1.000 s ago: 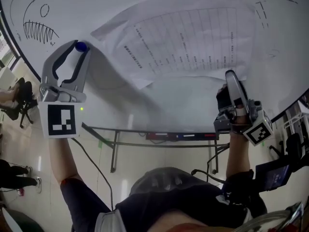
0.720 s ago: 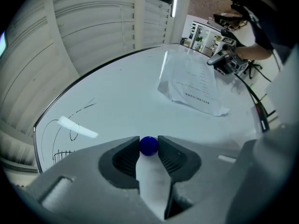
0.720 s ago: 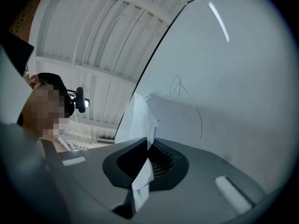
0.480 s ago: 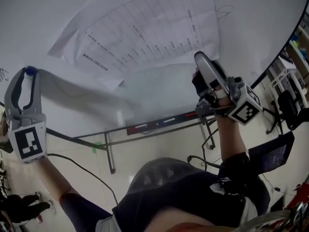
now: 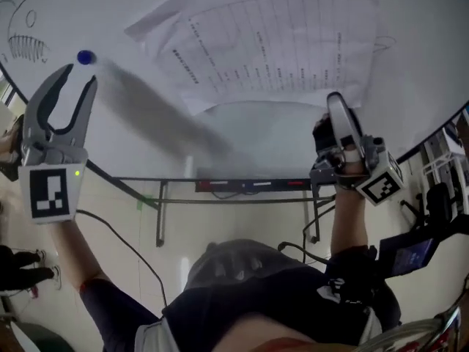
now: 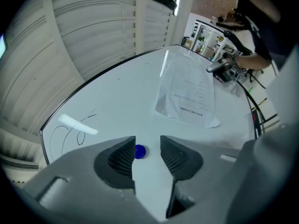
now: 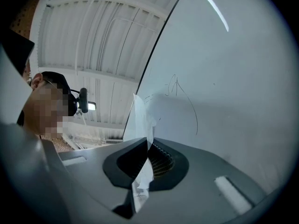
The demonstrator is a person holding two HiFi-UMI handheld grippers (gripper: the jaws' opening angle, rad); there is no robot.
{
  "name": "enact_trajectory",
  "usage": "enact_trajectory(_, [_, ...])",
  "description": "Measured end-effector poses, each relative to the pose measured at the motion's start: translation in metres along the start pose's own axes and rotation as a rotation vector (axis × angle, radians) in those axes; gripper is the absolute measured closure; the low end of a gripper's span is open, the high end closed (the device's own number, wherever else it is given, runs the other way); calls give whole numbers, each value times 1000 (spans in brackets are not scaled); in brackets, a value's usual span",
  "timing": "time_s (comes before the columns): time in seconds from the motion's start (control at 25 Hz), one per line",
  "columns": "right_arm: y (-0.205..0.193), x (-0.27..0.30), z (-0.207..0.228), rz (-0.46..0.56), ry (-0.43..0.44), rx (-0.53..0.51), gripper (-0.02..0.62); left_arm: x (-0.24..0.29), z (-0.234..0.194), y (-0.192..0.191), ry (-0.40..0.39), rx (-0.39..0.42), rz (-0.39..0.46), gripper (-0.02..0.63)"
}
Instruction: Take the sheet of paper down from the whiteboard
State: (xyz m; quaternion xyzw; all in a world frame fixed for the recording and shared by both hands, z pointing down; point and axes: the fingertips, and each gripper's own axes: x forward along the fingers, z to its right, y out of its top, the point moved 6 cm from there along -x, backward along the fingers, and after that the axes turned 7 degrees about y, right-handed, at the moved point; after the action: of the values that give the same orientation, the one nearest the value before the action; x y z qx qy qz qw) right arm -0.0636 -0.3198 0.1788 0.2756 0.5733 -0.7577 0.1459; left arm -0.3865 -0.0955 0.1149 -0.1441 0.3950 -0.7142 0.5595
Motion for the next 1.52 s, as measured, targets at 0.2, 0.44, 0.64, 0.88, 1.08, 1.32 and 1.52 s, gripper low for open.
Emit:
enact_trajectory(0.2, [-4, 3, 17, -36, 37, 28, 597, -48, 18, -16, 33, 5, -46, 478])
enact_trajectory(0.44, [-6, -3, 9, -41, 23, 59, 597, -61, 62, -56, -97, -155, -99, 604])
enact_trajectory(0.64, [-18, -79, -16, -81, 78, 86, 597, -111, 157, -43, -101, -149, -108, 604])
enact_trajectory(0.88, [0, -129, -23, -127, 122, 93, 597, -114, 201, -10, -173, -249, -33, 606])
enact_trajectory(1.08, [-27, -110, -9, -212, 303, 254, 597, -149, 200, 0, -98, -310, -108, 606])
enact_trajectory(1.32, [-27, -119, -7, -284, 254, 237, 597, -156, 210, -12, -142, -359, -195, 604])
enact_trajectory(1.52, [-47, -118, -32, -359, 259, 247, 597, -183, 207, -33, -98, -460, -234, 606])
